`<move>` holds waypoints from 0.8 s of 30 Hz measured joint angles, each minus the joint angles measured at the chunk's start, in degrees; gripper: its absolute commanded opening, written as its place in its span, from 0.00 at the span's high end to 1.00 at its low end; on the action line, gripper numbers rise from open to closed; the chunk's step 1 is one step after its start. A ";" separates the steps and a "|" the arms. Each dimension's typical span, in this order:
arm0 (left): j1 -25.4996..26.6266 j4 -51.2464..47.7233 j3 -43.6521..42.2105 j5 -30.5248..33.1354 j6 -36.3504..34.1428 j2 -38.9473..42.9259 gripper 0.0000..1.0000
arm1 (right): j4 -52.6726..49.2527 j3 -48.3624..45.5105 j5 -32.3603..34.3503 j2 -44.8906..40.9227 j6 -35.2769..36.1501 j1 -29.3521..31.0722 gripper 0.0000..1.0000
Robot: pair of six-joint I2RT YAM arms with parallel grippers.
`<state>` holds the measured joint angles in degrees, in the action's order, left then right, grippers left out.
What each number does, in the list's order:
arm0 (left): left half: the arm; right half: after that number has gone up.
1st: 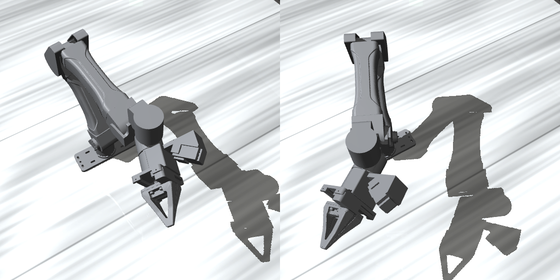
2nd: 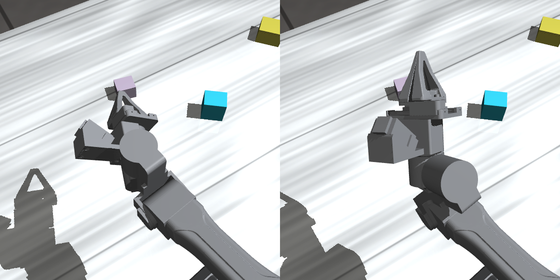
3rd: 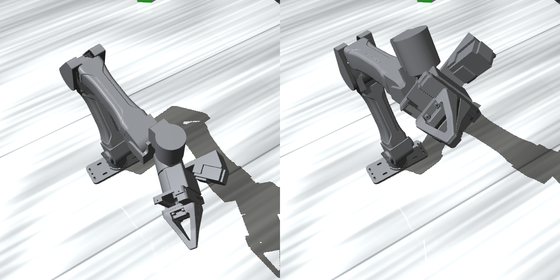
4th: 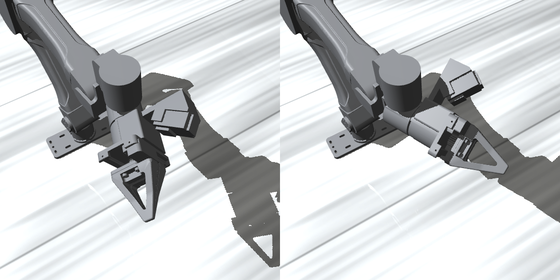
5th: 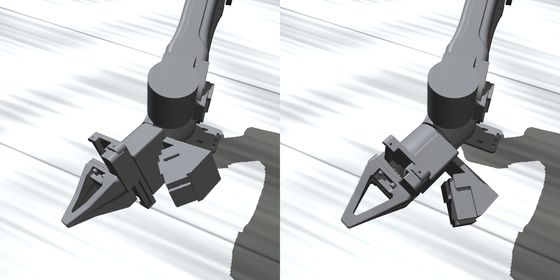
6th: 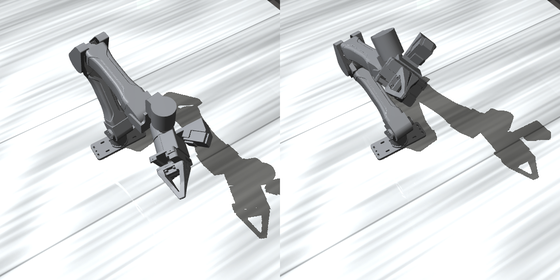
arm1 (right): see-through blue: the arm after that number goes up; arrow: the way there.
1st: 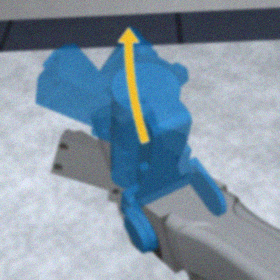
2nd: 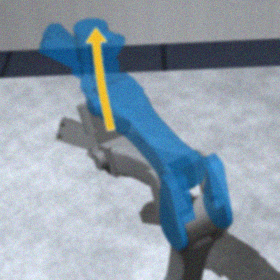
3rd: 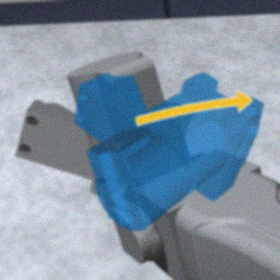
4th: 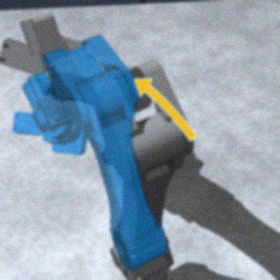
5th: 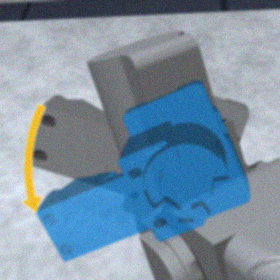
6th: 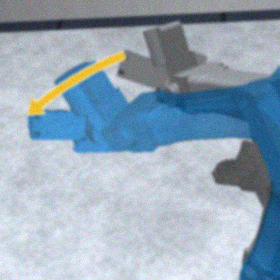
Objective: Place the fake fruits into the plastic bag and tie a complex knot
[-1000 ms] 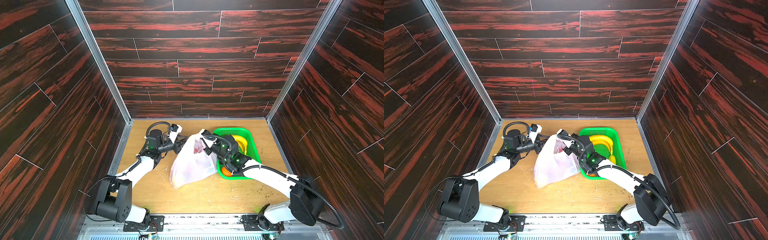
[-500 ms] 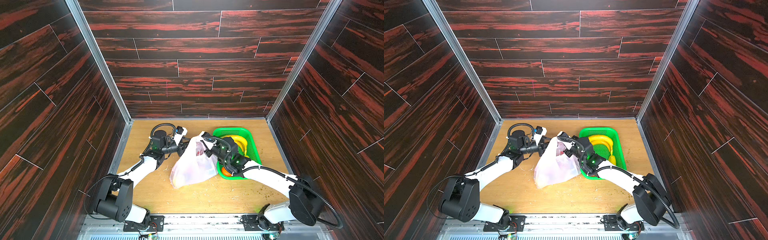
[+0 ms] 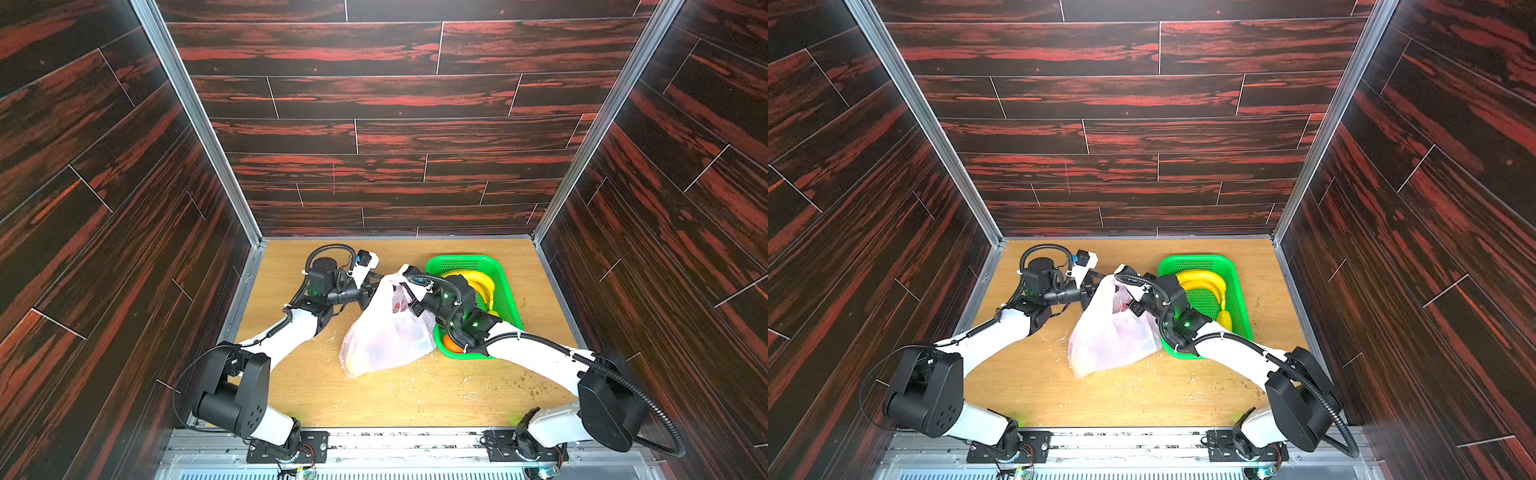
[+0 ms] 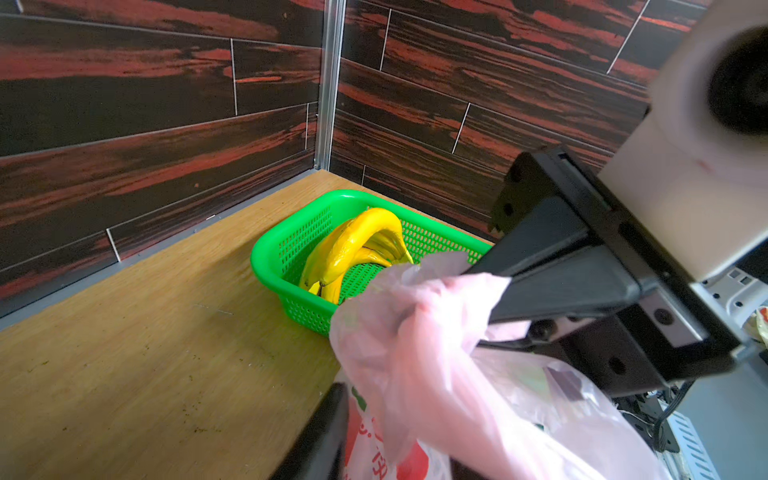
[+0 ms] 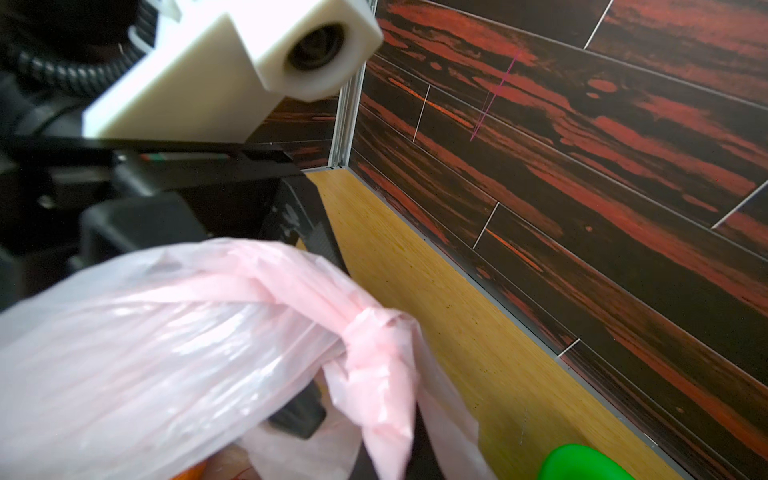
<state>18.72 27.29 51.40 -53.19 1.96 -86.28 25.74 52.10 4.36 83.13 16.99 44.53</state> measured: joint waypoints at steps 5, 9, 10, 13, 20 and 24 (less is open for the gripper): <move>0.04 -0.31 0.98 -0.26 -0.02 -0.79 0.74 | -0.04 0.00 -0.70 0.00 -0.50 0.00 1.00; 0.04 -0.83 1.11 -0.35 -0.13 -0.85 0.85 | -0.20 0.00 -0.87 -0.09 -0.70 -0.02 1.00; 0.04 -0.92 1.18 -0.39 -0.13 -0.90 0.87 | -0.37 0.00 -0.92 -0.22 -0.72 0.00 1.00; 0.09 -1.09 1.36 -0.48 -0.13 -1.01 0.97 | -0.85 0.00 -0.94 -0.74 -0.76 0.00 1.00; 0.15 -1.51 1.36 -0.46 -0.24 -1.03 1.00 | -1.33 0.00 -0.98 -0.81 -0.94 -0.02 1.00; 0.15 -1.70 1.36 -0.48 -0.24 -1.03 1.00 | -1.46 0.02 -1.16 -0.81 -1.18 -0.02 1.00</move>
<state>18.87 25.58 52.75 -53.67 1.72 -87.31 24.27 52.12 3.20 82.32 15.81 44.51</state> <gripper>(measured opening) 0.065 0.045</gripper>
